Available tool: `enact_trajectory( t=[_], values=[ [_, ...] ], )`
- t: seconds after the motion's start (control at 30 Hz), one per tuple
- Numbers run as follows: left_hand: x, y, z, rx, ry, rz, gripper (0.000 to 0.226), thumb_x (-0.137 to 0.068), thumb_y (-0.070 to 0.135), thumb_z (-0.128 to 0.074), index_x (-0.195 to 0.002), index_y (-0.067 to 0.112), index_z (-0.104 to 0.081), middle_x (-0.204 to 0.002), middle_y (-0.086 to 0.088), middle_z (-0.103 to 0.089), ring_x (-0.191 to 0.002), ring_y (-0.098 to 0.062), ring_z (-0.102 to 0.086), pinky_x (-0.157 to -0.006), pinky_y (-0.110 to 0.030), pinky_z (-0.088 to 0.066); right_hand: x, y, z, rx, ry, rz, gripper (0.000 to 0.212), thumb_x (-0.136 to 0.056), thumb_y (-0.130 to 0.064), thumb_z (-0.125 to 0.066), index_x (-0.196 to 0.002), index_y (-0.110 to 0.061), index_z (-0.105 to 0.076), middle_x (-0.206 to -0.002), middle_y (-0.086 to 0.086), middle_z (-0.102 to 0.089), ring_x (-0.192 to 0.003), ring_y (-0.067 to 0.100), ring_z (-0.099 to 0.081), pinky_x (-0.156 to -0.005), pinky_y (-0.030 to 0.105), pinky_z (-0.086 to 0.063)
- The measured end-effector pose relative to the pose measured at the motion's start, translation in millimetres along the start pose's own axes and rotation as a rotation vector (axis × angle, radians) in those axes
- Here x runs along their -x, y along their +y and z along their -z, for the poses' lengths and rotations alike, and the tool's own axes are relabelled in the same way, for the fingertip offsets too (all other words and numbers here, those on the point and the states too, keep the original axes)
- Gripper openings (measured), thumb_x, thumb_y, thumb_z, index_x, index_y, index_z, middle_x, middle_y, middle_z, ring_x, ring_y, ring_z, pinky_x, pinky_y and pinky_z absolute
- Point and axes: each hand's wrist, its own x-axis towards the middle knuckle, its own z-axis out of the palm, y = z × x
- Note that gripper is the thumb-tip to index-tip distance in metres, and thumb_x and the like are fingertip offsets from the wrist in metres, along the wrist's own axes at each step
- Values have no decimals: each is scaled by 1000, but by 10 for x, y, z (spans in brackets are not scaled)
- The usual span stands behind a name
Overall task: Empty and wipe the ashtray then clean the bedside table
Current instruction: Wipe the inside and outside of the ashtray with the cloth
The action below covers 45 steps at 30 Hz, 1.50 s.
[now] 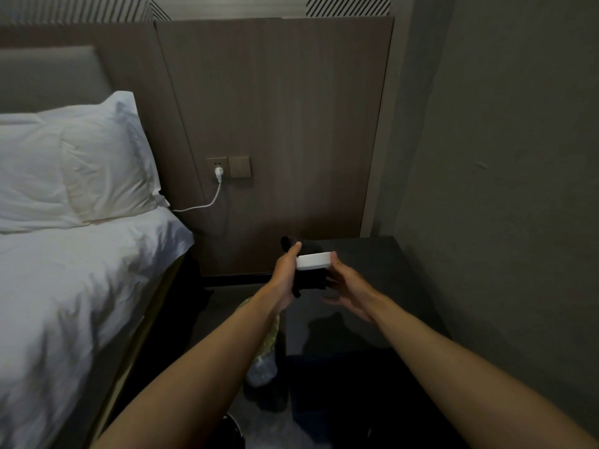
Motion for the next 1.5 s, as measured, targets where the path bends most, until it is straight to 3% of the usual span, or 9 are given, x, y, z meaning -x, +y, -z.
enact_trajectory(
  t=[0.27, 0.4, 0.6, 0.73, 1.03, 1.13, 1.27, 1.4, 1.5],
  values=[
    [-17, -19, -100, -68, 167, -35, 36, -97, 21, -48, -124, 0, -59, -90, -14, -65, -74, -26, -65, -60, -33, -47, 8, -13, -143, 93, 148, 1, 52, -103, -56, -32, -142, -25, -46, -128, 2, -55, -113, 15, -51, -94, 40, -42],
    [35, -69, -164, -120, 247, -116, 37, -101, 19, -44, -138, 12, -48, -110, -14, -63, -90, -27, -63, -58, -31, -46, -46, -12, -187, 117, 299, 84, 42, -103, -48, -41, -134, -20, -47, -127, 10, -55, -103, 19, -58, -77, 38, -55],
    [54, -145, -187, -240, 316, -298, 46, -104, 22, -41, -150, 19, -35, -135, -12, -56, -115, -27, -59, -92, -40, -53, -69, -53, -277, 264, 311, 129, 41, -106, -41, -39, -127, -10, -53, -85, 12, -67, -64, 17, -66, -52, 26, -56],
    [106, -199, -217, -220, 297, -356, 48, -103, 19, -44, -150, 16, -33, -139, -12, -50, -111, -22, -60, -63, -18, -45, -77, -60, -374, 180, 308, 108, 34, -106, -30, -45, -135, -13, -51, -95, 7, -66, -74, 17, -70, -55, 28, -59],
    [322, -323, -455, -309, 181, -320, 84, -103, 37, -49, -159, 30, 13, -169, 0, 0, -148, -32, -27, -116, -47, -35, -198, 8, -388, 257, 504, 242, 28, -106, -23, -41, -130, -21, -56, -118, 9, -64, -97, 15, -62, -82, 32, -54],
    [352, -314, -457, -288, 187, -344, 74, -105, 32, -45, -161, 26, 2, -165, -3, -12, -144, -31, -34, -106, -41, -45, -196, -6, -327, 271, 509, 207, 31, -104, -21, -41, -132, -21, -57, -113, 11, -66, -95, 20, -65, -82, 37, -59],
    [243, -238, -276, -333, 228, -367, 49, -103, 38, -43, -148, 21, -36, -141, -8, -49, -119, -21, -55, -104, -44, -47, -143, -31, -260, 346, 430, 146, 32, -106, -20, -37, -131, -16, -55, -71, 11, -61, -49, 14, -54, -41, 23, -43],
    [282, -118, -199, -329, 173, -326, 35, -107, 42, -34, -134, 23, -46, -106, 2, -60, -95, -12, -59, -89, -34, -46, -121, -5, -246, 384, 397, 115, 32, -107, -22, -32, -129, -16, -55, -78, 8, -57, -58, 12, -49, -45, 20, -38],
    [262, -83, -134, -368, 138, -312, 43, -107, 46, -32, -140, 22, -47, -114, -3, -62, -96, -13, -61, -86, -33, -46, -105, 7, -274, 475, 405, 168, 31, -107, -23, -32, -123, -15, -58, -91, 5, -61, -73, 12, -55, -58, 22, -42]
  ],
)
